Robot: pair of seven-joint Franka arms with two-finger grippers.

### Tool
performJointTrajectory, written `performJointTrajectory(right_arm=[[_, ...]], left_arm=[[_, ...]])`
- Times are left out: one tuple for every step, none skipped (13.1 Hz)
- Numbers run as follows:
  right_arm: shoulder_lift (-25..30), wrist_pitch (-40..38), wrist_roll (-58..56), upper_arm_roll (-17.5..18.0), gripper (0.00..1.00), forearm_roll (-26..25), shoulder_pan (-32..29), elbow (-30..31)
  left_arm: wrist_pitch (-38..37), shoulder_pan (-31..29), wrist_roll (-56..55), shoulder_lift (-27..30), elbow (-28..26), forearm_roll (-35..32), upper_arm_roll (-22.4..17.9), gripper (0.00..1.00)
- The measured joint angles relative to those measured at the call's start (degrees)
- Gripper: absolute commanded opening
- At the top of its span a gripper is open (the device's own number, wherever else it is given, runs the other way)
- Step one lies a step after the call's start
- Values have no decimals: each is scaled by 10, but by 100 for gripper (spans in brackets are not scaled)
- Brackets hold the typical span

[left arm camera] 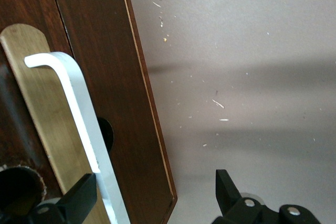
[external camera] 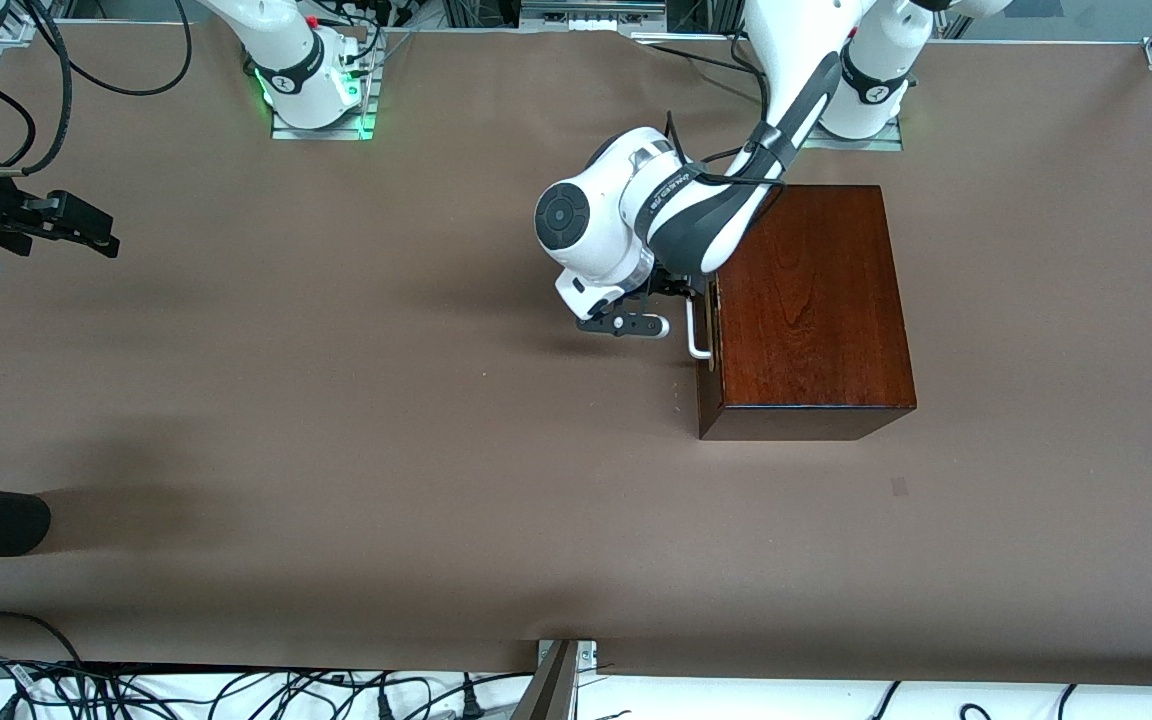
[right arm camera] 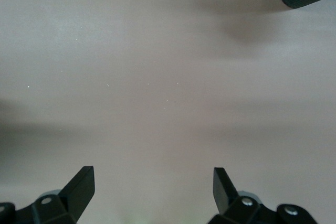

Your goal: Open drawer, take yellow block, close drawer

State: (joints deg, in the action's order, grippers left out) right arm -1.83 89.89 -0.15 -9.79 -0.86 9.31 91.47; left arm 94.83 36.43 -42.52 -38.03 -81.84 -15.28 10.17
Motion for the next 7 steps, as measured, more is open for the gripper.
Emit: performJointTrajectory(right_arm=[[0,0,0,0,100,0,0,0],[0,0,0,0,100,0,0,0],[0,0,0,0,100,0,0,0],[0,0,0,0,100,0,0,0],[0,0,0,0,100,0,0,0],[0,0,0,0,100,0,0,0],[0,0,0,0,100,0,0,0]], left_arm=[[2,0,-6,0,-3,-3,0,100],[4,0,-10,0,-4,-4,0,100],[5,0,-12,0,-5,-4,0,100],[6,0,-13,0,-5,-4,-1,100],[7,0,-15,1,-6,-4,-1,100],[8,0,-19,1,-6,-4,-1,100],[6,0,-22,1,-6,-4,-1,100]])
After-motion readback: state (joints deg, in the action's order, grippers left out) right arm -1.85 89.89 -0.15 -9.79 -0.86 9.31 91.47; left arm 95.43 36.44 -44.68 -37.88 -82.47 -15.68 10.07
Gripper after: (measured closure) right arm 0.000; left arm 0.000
